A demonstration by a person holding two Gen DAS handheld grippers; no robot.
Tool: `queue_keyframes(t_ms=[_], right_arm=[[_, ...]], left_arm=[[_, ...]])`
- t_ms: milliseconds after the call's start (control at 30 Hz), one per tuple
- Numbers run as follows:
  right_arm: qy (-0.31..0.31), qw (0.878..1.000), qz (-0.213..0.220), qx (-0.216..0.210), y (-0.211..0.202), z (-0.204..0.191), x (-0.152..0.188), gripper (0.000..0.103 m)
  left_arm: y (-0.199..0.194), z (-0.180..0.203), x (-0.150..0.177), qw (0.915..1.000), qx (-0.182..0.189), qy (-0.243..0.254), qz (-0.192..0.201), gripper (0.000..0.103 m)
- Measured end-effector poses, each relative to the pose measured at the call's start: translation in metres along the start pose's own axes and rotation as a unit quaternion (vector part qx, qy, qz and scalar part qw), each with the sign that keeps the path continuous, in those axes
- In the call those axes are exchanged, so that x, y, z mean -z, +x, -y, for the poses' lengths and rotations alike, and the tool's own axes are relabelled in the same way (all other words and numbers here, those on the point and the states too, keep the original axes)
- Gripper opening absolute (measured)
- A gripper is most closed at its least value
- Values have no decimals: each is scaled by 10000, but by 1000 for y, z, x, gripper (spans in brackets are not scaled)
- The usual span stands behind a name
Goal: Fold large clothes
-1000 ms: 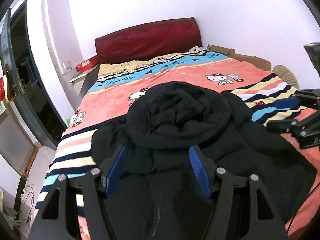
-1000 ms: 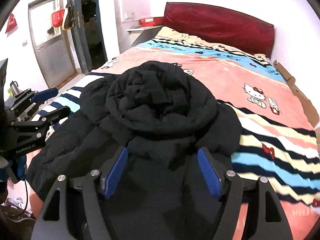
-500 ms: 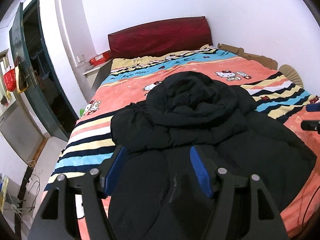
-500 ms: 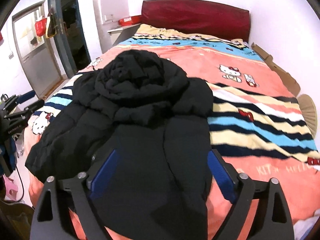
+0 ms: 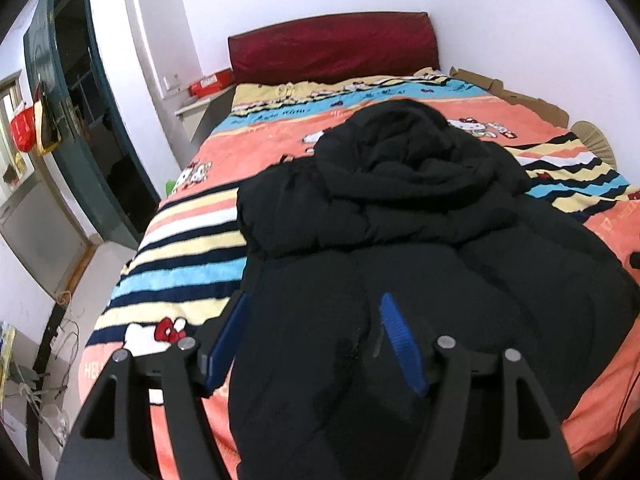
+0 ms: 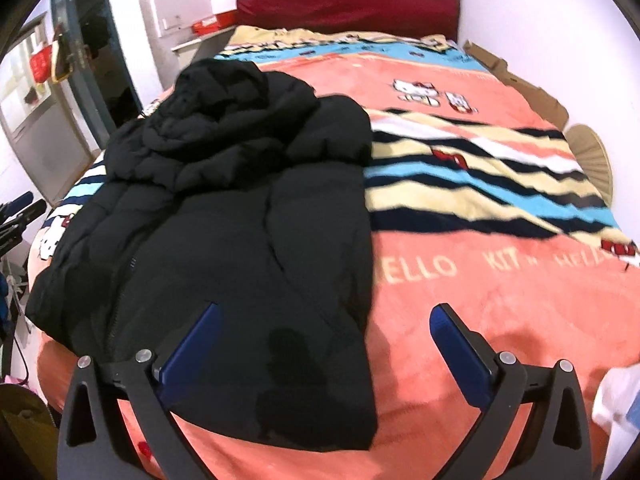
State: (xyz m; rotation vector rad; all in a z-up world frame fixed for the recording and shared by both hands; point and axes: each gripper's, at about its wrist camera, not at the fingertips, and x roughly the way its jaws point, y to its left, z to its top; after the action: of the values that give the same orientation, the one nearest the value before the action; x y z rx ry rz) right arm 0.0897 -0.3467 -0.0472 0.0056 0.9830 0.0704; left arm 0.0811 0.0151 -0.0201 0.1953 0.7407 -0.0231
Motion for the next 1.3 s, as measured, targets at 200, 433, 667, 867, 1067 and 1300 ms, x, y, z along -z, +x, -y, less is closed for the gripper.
queue_keyframes(t_ms=[200, 433, 667, 867, 1067, 1300], right_arm=[[254, 9993, -277, -74, 14, 19, 13, 102], [570, 9958, -582, -418, 35, 28, 24, 102], [879, 9886, -891, -835, 54, 32, 32, 102], [1052, 9803, -1153, -1208, 66, 33, 42, 102], [1022, 9726, -1287, -1647, 71, 24, 47, 102], [1136, 9622, -1482, -1983, 71, 20, 55, 72]], left_arm=[[20, -50, 24, 9958, 463, -610, -506, 67], [43, -104, 65, 9818, 924, -1334, -991, 68], [68, -142, 110, 9275, 2278, -2675, -1275, 68], [77, -133, 140, 8801, 3249, -3101, -1541, 68], [68, -104, 141, 8666, 3749, -2830, -1683, 68], [59, -87, 134, 8632, 3835, -2747, -1801, 65]])
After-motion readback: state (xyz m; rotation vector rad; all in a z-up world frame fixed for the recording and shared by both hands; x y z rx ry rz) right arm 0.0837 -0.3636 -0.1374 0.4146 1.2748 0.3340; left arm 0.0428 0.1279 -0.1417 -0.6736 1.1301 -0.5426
